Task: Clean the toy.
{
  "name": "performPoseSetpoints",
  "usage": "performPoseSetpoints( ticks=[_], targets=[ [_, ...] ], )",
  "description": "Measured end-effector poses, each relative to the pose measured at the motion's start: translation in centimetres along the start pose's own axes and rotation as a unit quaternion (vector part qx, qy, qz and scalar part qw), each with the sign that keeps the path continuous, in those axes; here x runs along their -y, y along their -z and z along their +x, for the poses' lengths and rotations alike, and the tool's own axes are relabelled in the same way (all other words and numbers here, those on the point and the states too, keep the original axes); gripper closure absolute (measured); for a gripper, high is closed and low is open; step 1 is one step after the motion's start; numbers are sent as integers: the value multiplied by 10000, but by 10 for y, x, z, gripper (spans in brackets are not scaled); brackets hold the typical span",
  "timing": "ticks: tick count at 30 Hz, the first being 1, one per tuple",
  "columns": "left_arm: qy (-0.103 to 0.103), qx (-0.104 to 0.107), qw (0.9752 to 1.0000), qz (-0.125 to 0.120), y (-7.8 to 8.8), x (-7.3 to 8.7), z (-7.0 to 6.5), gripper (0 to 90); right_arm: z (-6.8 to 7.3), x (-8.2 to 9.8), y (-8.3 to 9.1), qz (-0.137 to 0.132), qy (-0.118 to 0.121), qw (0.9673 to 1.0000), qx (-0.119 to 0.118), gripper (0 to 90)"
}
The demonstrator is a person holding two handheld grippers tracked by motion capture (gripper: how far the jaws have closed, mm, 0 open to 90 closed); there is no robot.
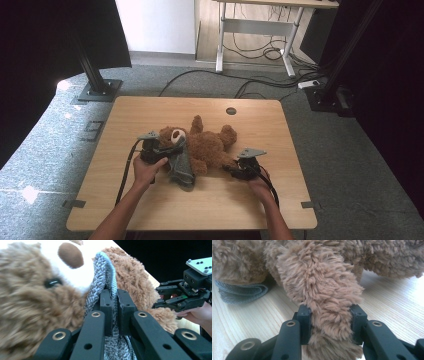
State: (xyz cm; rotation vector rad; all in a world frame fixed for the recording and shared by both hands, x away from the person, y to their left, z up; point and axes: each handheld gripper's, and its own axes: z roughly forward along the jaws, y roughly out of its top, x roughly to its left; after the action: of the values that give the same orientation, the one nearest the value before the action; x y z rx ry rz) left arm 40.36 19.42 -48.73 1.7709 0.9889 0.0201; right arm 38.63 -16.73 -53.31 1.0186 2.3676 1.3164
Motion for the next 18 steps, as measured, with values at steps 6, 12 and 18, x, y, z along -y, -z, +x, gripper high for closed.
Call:
performPoseSetpoints(
  ticks=[6, 12, 18],
  targets=[
    [72, -47, 9999, -137, 17, 4, 8, 838, 0, 1, 1, -11, 56, 10000, -8, 628],
    [340, -178, 9989, -282, 34, 6, 25, 837, -1, 2, 3, -22, 112, 9999, -36, 627],
    [523, -286, 9975, -367, 46, 10, 39, 836, -1, 2, 3, -44, 110, 9999, -38, 613]
  ],
)
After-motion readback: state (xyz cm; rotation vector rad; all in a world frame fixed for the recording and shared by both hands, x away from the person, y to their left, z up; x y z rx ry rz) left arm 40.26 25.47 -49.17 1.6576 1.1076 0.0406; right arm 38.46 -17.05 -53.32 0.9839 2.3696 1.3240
